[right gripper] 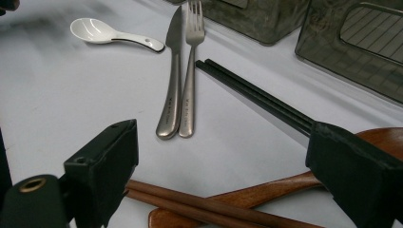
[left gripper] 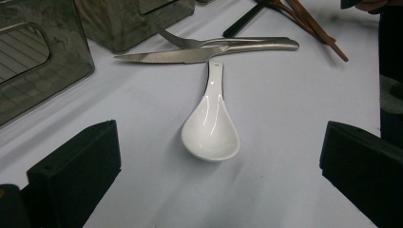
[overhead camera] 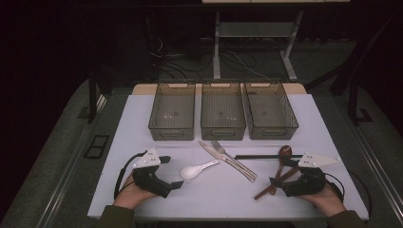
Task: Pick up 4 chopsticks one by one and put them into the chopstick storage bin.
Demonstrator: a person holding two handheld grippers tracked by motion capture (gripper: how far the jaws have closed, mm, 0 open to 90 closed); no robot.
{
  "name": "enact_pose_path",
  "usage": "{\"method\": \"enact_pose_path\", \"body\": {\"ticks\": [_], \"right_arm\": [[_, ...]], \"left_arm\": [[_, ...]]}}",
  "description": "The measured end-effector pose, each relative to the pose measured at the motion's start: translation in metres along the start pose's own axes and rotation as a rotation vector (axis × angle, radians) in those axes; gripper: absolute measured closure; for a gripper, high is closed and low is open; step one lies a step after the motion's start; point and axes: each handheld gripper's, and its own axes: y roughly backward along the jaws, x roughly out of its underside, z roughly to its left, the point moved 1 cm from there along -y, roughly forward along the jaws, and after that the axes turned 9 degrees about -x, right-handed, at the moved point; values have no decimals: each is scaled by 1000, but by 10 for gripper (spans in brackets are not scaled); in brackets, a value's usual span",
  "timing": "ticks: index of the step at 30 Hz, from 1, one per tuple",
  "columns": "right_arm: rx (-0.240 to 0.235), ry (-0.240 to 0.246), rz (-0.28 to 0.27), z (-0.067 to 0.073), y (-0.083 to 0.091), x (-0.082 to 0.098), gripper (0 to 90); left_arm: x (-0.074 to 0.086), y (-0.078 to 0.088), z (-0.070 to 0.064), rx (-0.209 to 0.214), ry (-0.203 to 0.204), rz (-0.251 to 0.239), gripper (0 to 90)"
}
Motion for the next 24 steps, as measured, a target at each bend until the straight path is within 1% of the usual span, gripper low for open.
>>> {"method": "enact_pose_path", "body": {"ticks": [4,8,9,11,12,14,15,17,18,20,23,24], "right_arm": [[-8,-8,11,-1,1,0,112],[-6,7,24,1,3,-2,116],[-7,8,25,1,3,-2,162],[-7,5,28,2,5,-3,163],[-12,2,26,2,6,-3,180],[-25,0,27,2,8,-4,234],[-32,-3,27,2,9,-4,246],[-55,-9,37,3,10,-3,323],[-66,-3,51,4,10,-3,346],[-88,1,64,6,11,-3,449],[-111,20,94,10,10,-2,533],[-121,18,99,11,10,-1,567]], "left_arm": [[-1,1,-1,-2,8,5,0],[-2,1,-3,1,2,-3,0],[-2,1,-3,2,-1,-5,0],[-3,0,-4,4,-9,0,0],[-3,-1,-4,2,-10,-1,0],[-3,-1,-4,2,-6,-2,0],[-3,0,-4,1,-5,-5,0],[-3,0,-5,2,-4,-5,0],[-2,0,-5,4,-6,-6,0],[-1,1,-5,4,-7,-3,0],[-1,1,-5,5,-5,-6,0],[-1,1,-5,5,-2,-8,0]]}}
